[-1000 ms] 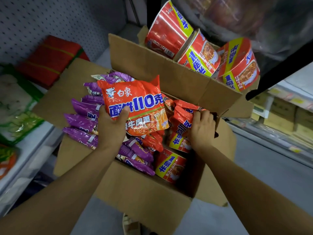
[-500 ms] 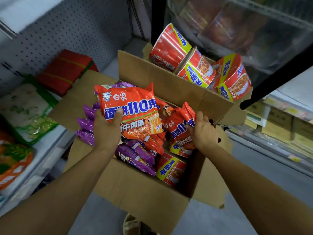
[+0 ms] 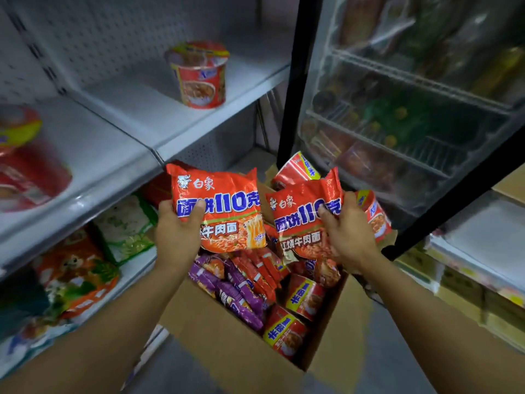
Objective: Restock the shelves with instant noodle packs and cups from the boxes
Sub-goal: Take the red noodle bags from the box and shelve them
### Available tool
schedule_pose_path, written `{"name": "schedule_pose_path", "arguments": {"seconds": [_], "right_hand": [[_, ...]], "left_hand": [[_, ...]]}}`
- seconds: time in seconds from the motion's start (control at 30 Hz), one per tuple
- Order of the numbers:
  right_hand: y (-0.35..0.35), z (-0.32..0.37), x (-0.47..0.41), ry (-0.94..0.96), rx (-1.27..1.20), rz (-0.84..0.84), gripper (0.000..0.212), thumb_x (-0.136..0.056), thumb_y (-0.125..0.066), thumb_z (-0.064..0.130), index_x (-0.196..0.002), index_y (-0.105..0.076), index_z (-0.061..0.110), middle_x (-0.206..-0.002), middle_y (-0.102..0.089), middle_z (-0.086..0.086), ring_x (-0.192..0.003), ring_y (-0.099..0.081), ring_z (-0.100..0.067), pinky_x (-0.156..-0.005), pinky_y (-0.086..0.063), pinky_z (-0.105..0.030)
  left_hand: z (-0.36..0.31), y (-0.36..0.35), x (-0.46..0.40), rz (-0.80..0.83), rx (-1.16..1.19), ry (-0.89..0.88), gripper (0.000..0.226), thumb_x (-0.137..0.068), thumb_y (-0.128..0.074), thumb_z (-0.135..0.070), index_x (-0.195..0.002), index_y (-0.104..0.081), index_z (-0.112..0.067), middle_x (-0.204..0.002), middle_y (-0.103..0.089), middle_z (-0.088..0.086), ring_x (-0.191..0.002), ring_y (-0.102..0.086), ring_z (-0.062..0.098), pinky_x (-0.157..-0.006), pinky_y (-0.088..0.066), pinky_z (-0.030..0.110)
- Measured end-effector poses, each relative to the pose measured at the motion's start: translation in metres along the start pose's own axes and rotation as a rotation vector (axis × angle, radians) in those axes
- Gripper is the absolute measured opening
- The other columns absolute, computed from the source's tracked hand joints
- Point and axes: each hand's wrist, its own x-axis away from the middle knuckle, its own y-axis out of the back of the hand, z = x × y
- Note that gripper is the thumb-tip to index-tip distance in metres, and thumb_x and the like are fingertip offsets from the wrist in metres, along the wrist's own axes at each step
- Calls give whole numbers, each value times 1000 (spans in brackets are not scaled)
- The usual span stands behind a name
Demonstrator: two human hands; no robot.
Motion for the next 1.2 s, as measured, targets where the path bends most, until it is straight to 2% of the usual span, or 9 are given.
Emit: {"name": "schedule_pose_path", "arguments": {"seconds": [0.13, 0.27, 0.33, 0.47, 0.67, 0.73, 0.87, 1.07, 1.2], "right_hand": [[15, 48, -4, 95, -59, -8, 31, -91, -52, 45, -105, -41, 19, -108, -65, -8, -98, -63, -30, -84, -51, -49], [27, 91, -1, 196, -131, 17, 27, -95, -55, 30, -109, -45, 10, -109, -65, -11, -99, -62, -29, -83, -48, -39], [32, 111, 0, 244, -158, 7, 29, -94, -57, 30, -109, -47, 8, -108, -66, -11, -99, -62, -31, -84, -48, -42], [39, 154, 8, 324, -173, 27, 32, -94, -57, 29, -112, -47, 5, -105, -64, -8, -99, -62, -30, -74, -42, -32], [42, 222, 29, 412, -243, 63, 33, -93, -56, 34, -111, -42, 10, -109, -65, -7, -97, -64, -26, -82, -52, -43], [43, 244, 39, 439, -264, 56, 34, -93, -57, 34, -111, -43, 10, -110, -65, -8, -98, -64, -26, -84, -51, -45], [45, 286, 65, 513, -306, 28, 34, -93, -58, 30, -113, -45, 6, -101, -60, -1, -90, -57, -19, -73, -41, -32], [42, 348, 113, 563, -387, 23, 34, -94, -55, 35, -113, -42, 11, -104, -59, 0, -89, -59, -19, -77, -46, -35], [39, 387, 147, 578, -464, 27, 39, -94, -55, 35, -120, -42, 10, -106, -58, 1, -90, -58, -17, -76, -43, -31]], "left_hand": [[-44, 31, 10, -78, 9, -75, 28, -91, -62, -33, -106, -47, -15, -97, -62, 0, -86, -63, 20, -79, -51, 35], [-77, 68, 22, -158, 38, -144, 26, -92, -61, -29, -105, -47, -12, -90, -60, -3, -79, -61, 13, -68, -47, 26], [-90, 89, 28, -205, 44, -171, 25, -92, -60, -29, -106, -46, -13, -95, -60, 0, -79, -61, 13, -66, -47, 23], [-115, 133, 42, -306, 55, -215, 25, -93, -58, -29, -111, -45, -16, -99, -59, -4, -77, -58, 4, -55, -42, 10], [-142, 201, 59, -402, 109, -246, 27, -92, -59, -35, -108, -44, -19, -95, -61, -6, -81, -63, 9, -68, -50, 27], [-150, 222, 62, -421, 111, -260, 28, -92, -59, -34, -109, -44, -19, -94, -61, -7, -81, -63, 9, -67, -50, 27], [-161, 267, 73, -476, 114, -304, 26, -92, -60, -34, -109, -45, -20, -91, -60, -11, -81, -63, 8, -65, -49, 26], [-174, 341, 96, -516, 127, -346, 26, -91, -60, -36, -108, -46, -21, -93, -61, -9, -83, -63, 10, -71, -52, 31], [-179, 392, 111, -556, 123, -370, 27, -91, -60, -36, -108, -45, -20, -96, -61, -6, -84, -63, 11, -71, -52, 30]]}}
